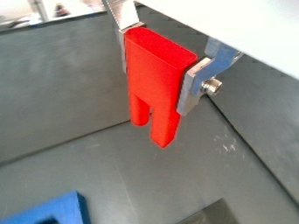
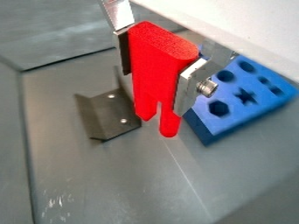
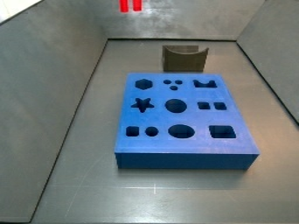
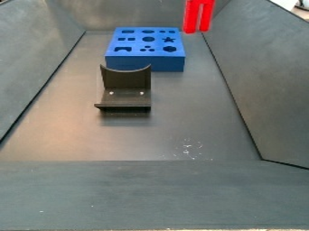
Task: Pick up the square-circle object. Move up. Rotate the square-circle object. Move to above the board. Insert the square-circle object.
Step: Rotate the square-circle object.
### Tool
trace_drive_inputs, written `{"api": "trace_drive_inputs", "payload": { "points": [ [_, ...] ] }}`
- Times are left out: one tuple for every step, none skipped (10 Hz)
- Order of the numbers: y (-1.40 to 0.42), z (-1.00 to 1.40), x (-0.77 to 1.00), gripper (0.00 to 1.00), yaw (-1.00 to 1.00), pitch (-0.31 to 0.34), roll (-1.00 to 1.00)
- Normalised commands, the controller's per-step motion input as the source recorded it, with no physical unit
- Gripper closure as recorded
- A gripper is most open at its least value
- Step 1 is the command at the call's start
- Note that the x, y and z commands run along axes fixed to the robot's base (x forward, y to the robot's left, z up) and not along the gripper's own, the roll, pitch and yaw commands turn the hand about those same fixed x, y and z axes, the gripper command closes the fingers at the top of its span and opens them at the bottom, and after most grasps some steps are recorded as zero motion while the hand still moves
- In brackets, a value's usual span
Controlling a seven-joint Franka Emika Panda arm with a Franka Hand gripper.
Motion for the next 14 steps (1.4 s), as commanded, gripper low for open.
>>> {"api": "trace_drive_inputs", "payload": {
  "points": [
    [0.03, -0.09, 0.03, 1.0, -1.0, 0.013, -0.01],
    [0.02, -0.07, 0.03, 1.0, -1.0, 0.012, -0.01],
    [0.02, -0.04, 0.03, 1.0, -1.0, 0.012, -0.01],
    [0.01, -0.03, 0.02, 1.0, -1.0, 0.013, -0.01],
    [0.01, -0.03, 0.03, 1.0, -1.0, 0.013, -0.01],
    [0.01, -0.02, 0.03, 1.0, -1.0, 0.013, -0.01],
    [0.01, -0.02, 0.03, 1.0, -1.0, 0.014, -0.01],
    [0.01, -0.02, 0.03, 1.0, -1.0, 0.015, -0.02],
    [0.01, -0.01, 0.03, 1.0, -1.0, 0.018, -0.02],
    [0.01, -0.01, 0.03, 1.0, -1.0, 0.019, -0.02],
    [0.01, -0.01, 0.03, 1.0, -0.97, 0.024, -0.03],
    [0.01, -0.01, 0.03, 1.0, -0.72, 0.023, -0.03],
    [0.01, -0.01, 0.03, 1.0, -0.41, 0.021, -0.03],
    [0.01, 0.0, 0.03, 1.0, -0.3, 0.02, -0.03]
  ]
}}
